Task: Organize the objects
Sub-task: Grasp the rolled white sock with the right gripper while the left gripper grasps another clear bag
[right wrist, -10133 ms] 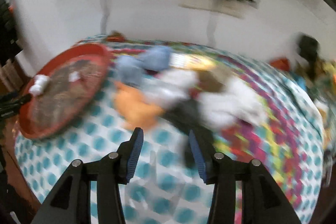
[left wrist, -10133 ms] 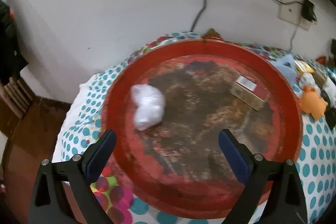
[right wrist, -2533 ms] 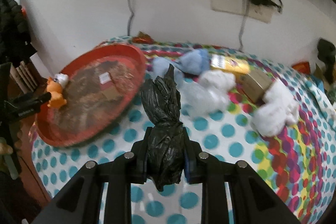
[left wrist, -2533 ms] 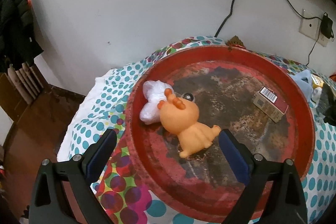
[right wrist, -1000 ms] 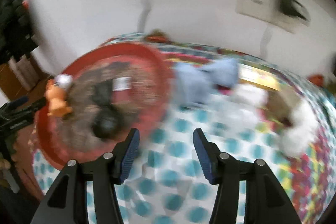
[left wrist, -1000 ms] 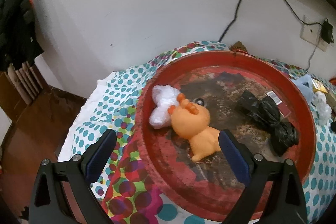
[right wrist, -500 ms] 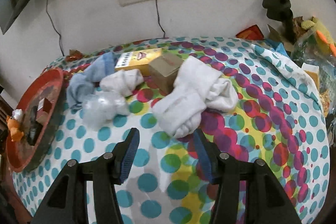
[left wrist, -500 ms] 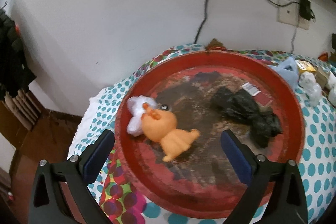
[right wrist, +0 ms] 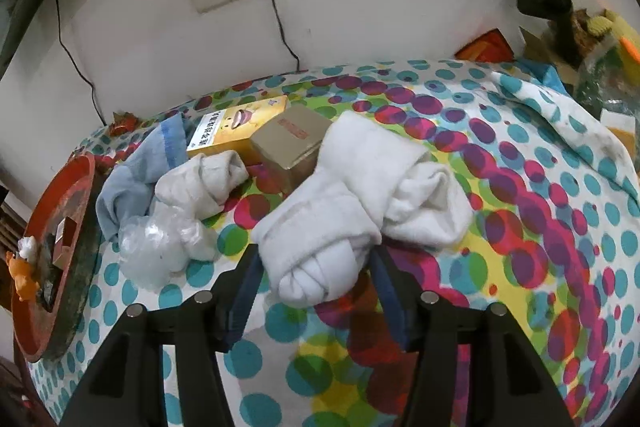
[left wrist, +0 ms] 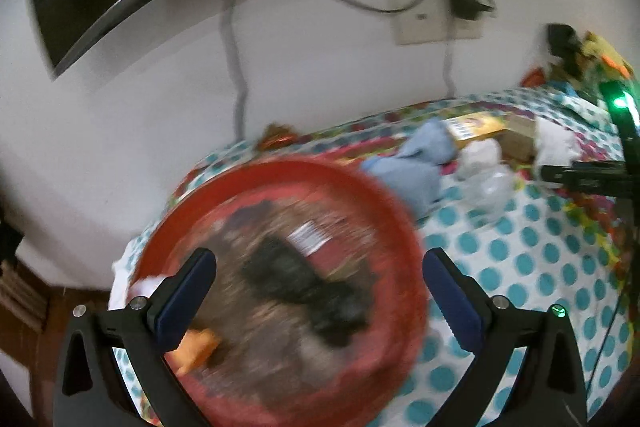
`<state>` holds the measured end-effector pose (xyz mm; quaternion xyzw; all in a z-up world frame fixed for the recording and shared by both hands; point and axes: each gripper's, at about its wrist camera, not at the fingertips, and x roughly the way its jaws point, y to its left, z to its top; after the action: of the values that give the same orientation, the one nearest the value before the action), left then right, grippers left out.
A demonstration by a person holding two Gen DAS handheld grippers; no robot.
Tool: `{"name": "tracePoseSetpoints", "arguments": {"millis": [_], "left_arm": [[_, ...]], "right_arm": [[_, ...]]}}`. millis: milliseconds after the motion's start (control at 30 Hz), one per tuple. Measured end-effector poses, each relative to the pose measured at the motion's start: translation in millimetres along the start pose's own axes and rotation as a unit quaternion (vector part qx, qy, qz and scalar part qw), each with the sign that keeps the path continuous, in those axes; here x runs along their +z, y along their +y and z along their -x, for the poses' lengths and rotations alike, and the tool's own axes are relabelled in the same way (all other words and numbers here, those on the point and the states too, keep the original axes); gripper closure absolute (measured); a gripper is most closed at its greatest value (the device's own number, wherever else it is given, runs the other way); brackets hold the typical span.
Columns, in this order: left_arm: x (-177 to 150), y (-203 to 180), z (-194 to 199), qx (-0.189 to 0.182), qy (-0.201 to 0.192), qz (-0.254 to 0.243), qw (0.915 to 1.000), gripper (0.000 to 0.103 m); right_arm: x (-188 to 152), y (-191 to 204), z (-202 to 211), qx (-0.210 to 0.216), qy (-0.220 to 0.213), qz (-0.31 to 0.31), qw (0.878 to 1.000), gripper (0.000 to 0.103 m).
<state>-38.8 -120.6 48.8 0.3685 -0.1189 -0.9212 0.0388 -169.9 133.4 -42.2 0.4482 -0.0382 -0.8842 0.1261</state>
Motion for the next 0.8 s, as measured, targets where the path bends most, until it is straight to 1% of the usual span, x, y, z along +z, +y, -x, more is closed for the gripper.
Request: {"name": "tracePoseSetpoints", "arguments": {"millis": [100,200,233,267,400,467,567,667,800], "left_arm": [[12,-31,-9,-0.019,0.002,-0.029,0.9994,0.000],[20,-57,-18,-0.038,0.007,-0.045,0.9982,0.000],[23,-64,-21,-0.045,0.007,-0.049,0.9978,0.000],[27,-73,-26,-0.052,0.006,-0.053,0.9972,0.000],[36,-97,-44,-0.068,0.010,-0.070,0.9952,0.000],[38,-108,-51,-0.081,0.009,-0.085,0.9930,0.000],[43,-125,-63,-0.094,0.018,-0.108,0.9896,0.000],[47,-136,-75,-0.113,0.031,-0.112,0.9868,0.000],[49,-143,-92,-0.108,0.051,-0.113,0.9864,0.000]], "right_arm": [[1,-3,-2,0.011,-0.001,-0.006,1.000,0.046],[-2,-6,1,0.025,-0.004,-0.010,1.000,0.050],[-4,-7,3,0.032,-0.004,-0.010,0.999,0.055],[-7,-8,6,0.041,-0.003,-0.009,0.999,0.057],[-18,-11,16,0.041,-0.004,0.014,0.999,0.059],[-25,-14,22,0.042,-0.007,0.025,0.999,0.059],[-33,-20,29,0.042,-0.010,0.036,0.998,0.059],[-38,-25,32,0.040,-0.014,0.044,0.998,0.059],[-39,-27,32,0.046,-0.020,0.046,0.998,0.059]]}}
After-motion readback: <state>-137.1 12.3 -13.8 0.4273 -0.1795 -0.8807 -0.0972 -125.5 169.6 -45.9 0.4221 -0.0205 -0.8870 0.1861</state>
